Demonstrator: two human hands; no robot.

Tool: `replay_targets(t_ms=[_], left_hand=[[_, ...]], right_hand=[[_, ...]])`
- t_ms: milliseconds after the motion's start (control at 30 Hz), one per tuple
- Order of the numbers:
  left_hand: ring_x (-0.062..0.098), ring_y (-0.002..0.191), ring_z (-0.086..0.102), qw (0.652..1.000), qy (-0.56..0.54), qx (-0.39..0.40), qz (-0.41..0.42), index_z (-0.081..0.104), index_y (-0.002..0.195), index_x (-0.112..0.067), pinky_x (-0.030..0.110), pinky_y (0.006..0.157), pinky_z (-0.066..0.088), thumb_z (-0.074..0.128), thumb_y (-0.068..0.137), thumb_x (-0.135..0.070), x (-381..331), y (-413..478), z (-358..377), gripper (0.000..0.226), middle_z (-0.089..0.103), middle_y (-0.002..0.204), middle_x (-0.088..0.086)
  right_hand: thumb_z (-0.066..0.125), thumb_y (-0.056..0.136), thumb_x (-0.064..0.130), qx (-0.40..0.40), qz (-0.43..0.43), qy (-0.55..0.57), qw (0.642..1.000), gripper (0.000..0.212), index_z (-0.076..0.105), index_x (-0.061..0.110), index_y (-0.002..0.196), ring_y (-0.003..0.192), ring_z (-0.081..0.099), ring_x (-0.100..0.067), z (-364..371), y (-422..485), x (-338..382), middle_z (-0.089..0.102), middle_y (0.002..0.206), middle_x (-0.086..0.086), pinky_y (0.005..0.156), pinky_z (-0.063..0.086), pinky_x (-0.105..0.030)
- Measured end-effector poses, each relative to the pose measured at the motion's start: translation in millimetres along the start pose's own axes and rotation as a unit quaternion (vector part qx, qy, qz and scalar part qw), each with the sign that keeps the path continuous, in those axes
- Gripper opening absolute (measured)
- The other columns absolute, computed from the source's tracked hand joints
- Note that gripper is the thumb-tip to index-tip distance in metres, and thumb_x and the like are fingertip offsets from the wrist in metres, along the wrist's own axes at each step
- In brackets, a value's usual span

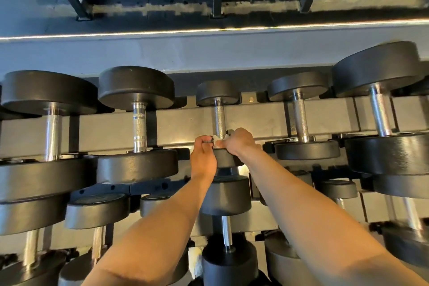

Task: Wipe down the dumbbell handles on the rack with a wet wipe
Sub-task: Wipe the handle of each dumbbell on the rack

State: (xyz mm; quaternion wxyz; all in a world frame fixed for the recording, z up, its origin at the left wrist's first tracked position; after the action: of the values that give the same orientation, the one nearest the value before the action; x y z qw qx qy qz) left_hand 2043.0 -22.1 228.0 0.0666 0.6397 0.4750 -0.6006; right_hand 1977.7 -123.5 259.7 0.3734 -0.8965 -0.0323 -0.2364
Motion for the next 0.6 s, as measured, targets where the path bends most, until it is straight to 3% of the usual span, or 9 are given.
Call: replay_targets(t_ms=[67, 133, 233, 300, 367, 467, 600], left_hand=[[0.010, 0.080, 0.056, 1.000, 0.008, 0.004, -0.002, 0.057, 0.117, -0.021, 0.025, 0.064, 0.043, 0.030, 0.105, -0.016, -2, -1, -1, 0.030, 0.061, 0.093, -0.006], [0.010, 0.080, 0.056, 1.000, 0.015, 0.017, 0.003, 0.057, 0.115, -0.023, 0.024, 0.064, 0.042, 0.031, 0.105, -0.017, 0, 0, -3, 0.029, 0.062, 0.092, -0.008], [0.009, 0.080, 0.056, 0.999, 0.023, 0.039, 0.013, 0.056, 0.109, -0.027, 0.024, 0.066, 0.044, 0.032, 0.105, -0.019, 3, 3, -6, 0.025, 0.063, 0.093, -0.008], [0.013, 0.084, 0.057, 0.998, 0.030, 0.052, 0.018, 0.055, 0.108, -0.030, 0.029, 0.072, 0.046, 0.032, 0.106, -0.022, 5, 6, -9, 0.025, 0.063, 0.095, -0.007], [0.017, 0.086, 0.058, 0.997, 0.024, 0.070, 0.029, 0.054, 0.110, -0.031, 0.032, 0.076, 0.048, 0.032, 0.107, -0.023, 6, 7, -12, 0.023, 0.062, 0.094, -0.004], [0.015, 0.086, 0.058, 0.994, 0.016, 0.097, 0.047, 0.051, 0.112, -0.033, 0.035, 0.080, 0.050, 0.032, 0.109, -0.027, 6, 8, -17, 0.020, 0.062, 0.095, -0.002], [0.004, 0.084, 0.056, 0.988, -0.021, 0.145, 0.044, 0.045, 0.125, -0.033, 0.020, 0.069, 0.046, 0.036, 0.109, -0.036, 2, 5, -30, 0.018, 0.059, 0.096, -0.010]], right_hand=[[0.072, 0.090, 0.036, -0.040, 0.006, -0.014, 0.999, 0.025, 0.057, 0.016, 0.085, 0.099, 0.062, -0.027, 4, -6, 2, 0.062, 0.093, -0.001, 0.094, 0.045, -0.040], [0.065, 0.094, 0.034, -0.086, 0.010, -0.034, 0.996, 0.027, 0.051, 0.020, 0.076, 0.098, 0.061, -0.026, 6, -12, 3, 0.062, 0.091, -0.001, 0.098, 0.040, -0.043], [0.058, 0.098, 0.032, -0.164, 0.006, -0.038, 0.986, 0.022, 0.062, 0.017, 0.083, 0.094, 0.060, -0.023, 9, -18, 0, 0.062, 0.087, -0.001, 0.095, 0.035, -0.040], [0.057, 0.099, 0.034, -0.162, -0.008, -0.019, 0.987, 0.024, 0.066, 0.014, 0.091, 0.091, 0.059, -0.020, 13, -18, 1, 0.060, 0.086, 0.000, 0.086, 0.035, -0.035], [0.064, 0.094, 0.042, -0.149, -0.011, 0.017, 0.989, 0.027, 0.066, 0.015, 0.094, 0.090, 0.062, -0.022, 19, -11, 5, 0.063, 0.088, -0.001, 0.086, 0.047, -0.038], [0.072, 0.088, 0.039, -0.130, 0.014, 0.038, 0.991, 0.026, 0.066, 0.014, 0.092, 0.088, 0.065, -0.024, 27, -5, 11, 0.067, 0.090, -0.003, 0.085, 0.056, -0.043], [0.073, 0.089, 0.034, -0.197, 0.018, 0.011, 0.980, 0.020, 0.071, 0.014, 0.088, 0.079, 0.068, -0.022, 28, -13, 8, 0.069, 0.082, -0.003, 0.073, 0.058, -0.036]])
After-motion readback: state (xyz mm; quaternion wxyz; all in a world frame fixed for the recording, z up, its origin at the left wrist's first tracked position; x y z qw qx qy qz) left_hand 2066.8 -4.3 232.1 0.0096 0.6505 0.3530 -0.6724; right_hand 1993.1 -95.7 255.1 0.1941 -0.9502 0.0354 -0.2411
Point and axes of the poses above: each hand's wrist, its own y-axis towards the middle knuckle, its own z-axis out of the palm, x = y × z, the point moved 1 cm from there along y, towards the middle knuckle
